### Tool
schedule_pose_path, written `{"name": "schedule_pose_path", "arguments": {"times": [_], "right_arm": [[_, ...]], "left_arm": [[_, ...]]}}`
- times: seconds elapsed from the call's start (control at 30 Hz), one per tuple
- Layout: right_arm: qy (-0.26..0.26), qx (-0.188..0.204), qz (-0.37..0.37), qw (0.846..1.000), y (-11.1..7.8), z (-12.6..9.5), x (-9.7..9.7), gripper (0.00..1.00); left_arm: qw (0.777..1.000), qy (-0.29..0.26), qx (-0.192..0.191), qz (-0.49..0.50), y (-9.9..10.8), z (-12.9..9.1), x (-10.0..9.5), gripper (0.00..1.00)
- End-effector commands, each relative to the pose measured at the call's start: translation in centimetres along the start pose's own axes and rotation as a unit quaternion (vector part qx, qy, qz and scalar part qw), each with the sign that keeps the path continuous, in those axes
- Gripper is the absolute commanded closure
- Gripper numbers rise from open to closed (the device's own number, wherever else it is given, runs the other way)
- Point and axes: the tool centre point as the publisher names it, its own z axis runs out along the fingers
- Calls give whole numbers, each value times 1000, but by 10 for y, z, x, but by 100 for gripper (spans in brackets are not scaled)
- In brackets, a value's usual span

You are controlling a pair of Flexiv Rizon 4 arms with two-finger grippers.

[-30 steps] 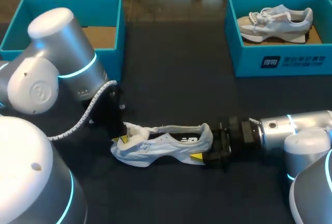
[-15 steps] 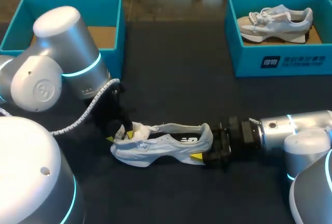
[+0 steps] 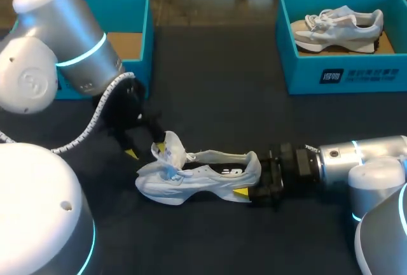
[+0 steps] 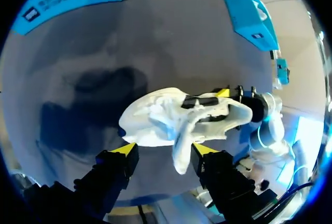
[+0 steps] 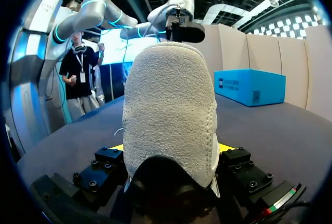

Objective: Take the shoe out of the shoebox, open the shoe tongue, remove and reinsert the insole, then place the shoe into the shoebox

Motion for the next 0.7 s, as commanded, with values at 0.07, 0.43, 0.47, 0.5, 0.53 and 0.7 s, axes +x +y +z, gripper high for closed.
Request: {"name": "schedule_pose_path", "arguments": {"times": [0.07,0.43,0.47,0.5,0.53,0.7], "right_arm": [[0,1,0,1000,-1,2,0,100],[0,1,0,1000,-1,2,0,100],[0,1,0,1000,-1,2,0,100],[0,1,0,1000,-1,2,0,100],[0,1,0,1000,-1,2,0,100],[0,1,0,1000,-1,2,0,100]], "left_arm": [[999,-28,10,45,7,-39,24,31],[976,-116,10,186,5,-69,73,100],[973,-118,8,199,4,-70,76,100],[967,-123,0,222,3,-73,81,100],[962,-125,-4,243,3,-74,84,100],[930,-135,-38,341,2,-78,97,100]]}}
